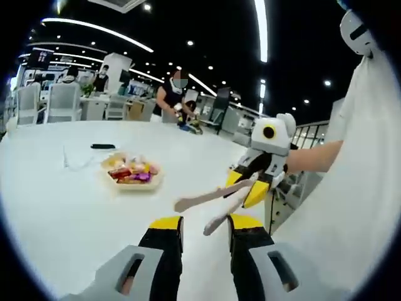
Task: Place the target food into the container with the food tongs after gripping and lifting it, then release it inside without dropping or visibly crushing the food.
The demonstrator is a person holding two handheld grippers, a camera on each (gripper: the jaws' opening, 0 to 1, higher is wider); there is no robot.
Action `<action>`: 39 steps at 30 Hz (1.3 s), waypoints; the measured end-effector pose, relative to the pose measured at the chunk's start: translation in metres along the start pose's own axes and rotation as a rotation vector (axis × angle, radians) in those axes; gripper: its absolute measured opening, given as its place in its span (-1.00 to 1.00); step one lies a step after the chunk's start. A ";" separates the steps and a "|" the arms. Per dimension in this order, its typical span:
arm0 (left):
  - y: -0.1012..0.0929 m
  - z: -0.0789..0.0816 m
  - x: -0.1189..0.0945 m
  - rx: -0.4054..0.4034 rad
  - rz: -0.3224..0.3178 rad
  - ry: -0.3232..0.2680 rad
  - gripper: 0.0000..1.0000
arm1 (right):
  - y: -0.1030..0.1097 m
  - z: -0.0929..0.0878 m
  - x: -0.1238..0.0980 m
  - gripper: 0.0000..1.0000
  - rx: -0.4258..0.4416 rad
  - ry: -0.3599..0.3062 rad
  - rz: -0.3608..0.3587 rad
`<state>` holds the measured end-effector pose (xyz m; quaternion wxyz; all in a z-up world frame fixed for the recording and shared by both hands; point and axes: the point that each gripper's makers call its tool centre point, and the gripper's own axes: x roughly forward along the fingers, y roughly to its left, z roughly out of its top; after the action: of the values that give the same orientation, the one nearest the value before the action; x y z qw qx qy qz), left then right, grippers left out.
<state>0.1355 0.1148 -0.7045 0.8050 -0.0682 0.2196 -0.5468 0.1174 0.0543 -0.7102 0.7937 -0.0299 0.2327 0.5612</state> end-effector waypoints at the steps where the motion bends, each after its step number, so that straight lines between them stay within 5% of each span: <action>1: 0.001 -0.001 0.002 -0.011 0.003 -0.007 -0.52 | -0.002 -0.001 -0.001 -0.66 0.008 -0.007 0.005; 8: 0.019 -0.007 0.010 -0.066 0.080 -0.019 0.05 | -0.018 -0.017 -0.012 -0.66 0.027 0.021 -0.031; 15: 0.023 -0.003 0.017 -0.078 0.118 -0.041 0.36 | -0.037 -0.031 -0.034 -0.66 -0.019 0.096 -0.069; 28: 0.015 0.004 0.031 -0.069 0.134 -0.055 0.67 | -0.066 -0.035 -0.077 -0.65 -0.120 0.180 -0.057; 39: 0.024 0.003 0.040 -0.064 0.149 -0.030 0.70 | -0.087 -0.037 -0.045 -0.65 -0.025 0.081 -0.073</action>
<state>0.1694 0.0872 -0.7215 0.8442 -0.0856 0.2296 -0.4768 0.1719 -0.0282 -0.7434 0.8032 -0.0709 0.2562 0.5331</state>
